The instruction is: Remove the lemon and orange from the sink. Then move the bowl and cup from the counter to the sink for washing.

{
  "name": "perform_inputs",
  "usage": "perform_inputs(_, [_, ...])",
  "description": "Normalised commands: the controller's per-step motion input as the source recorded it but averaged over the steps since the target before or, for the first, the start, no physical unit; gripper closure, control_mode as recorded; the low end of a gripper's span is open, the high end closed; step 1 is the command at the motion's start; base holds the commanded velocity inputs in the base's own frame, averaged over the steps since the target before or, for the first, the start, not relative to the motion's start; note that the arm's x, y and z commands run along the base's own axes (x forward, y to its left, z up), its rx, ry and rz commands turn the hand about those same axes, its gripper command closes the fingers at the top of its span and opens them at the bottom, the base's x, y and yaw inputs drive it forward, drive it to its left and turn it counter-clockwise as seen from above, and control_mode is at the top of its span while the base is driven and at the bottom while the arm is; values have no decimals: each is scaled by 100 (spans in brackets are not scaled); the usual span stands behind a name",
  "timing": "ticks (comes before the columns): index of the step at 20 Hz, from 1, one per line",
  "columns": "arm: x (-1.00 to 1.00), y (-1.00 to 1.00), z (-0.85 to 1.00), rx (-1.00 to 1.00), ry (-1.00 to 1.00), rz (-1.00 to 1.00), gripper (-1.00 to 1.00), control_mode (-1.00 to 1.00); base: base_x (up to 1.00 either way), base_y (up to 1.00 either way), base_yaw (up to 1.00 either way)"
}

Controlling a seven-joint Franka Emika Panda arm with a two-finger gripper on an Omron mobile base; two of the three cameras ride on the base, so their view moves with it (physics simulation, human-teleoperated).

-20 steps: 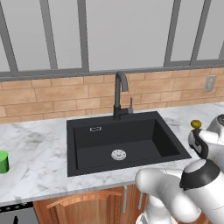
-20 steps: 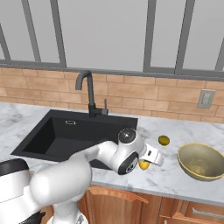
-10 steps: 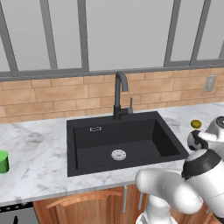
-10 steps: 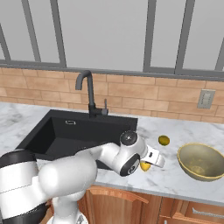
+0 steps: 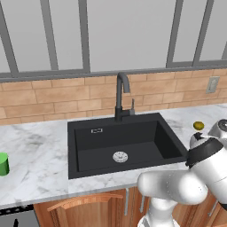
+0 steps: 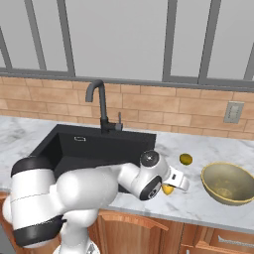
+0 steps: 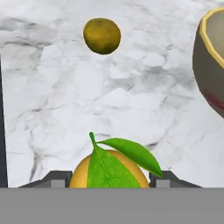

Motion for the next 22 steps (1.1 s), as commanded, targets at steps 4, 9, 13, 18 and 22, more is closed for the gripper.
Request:
perform_inputs(4, [14, -13, -8, 0, 0, 0, 100, -100, 0, 0, 0])
perform_inputs(9, [13, -15, -9, 0, 1, 0, 100, -100, 0, 0, 0])
perform_inputs(13, [12, -16, -8, 0, 0, 0, 100, -100, 0, 0, 0])
perform_inputs(18, [11, -16, -11, 0, 1, 0, 100, -100, 0, 0, 0])
perform_inputs(22, [11, -10, -13, 0, 0, 0, 100, -100, 0, 0, 0])
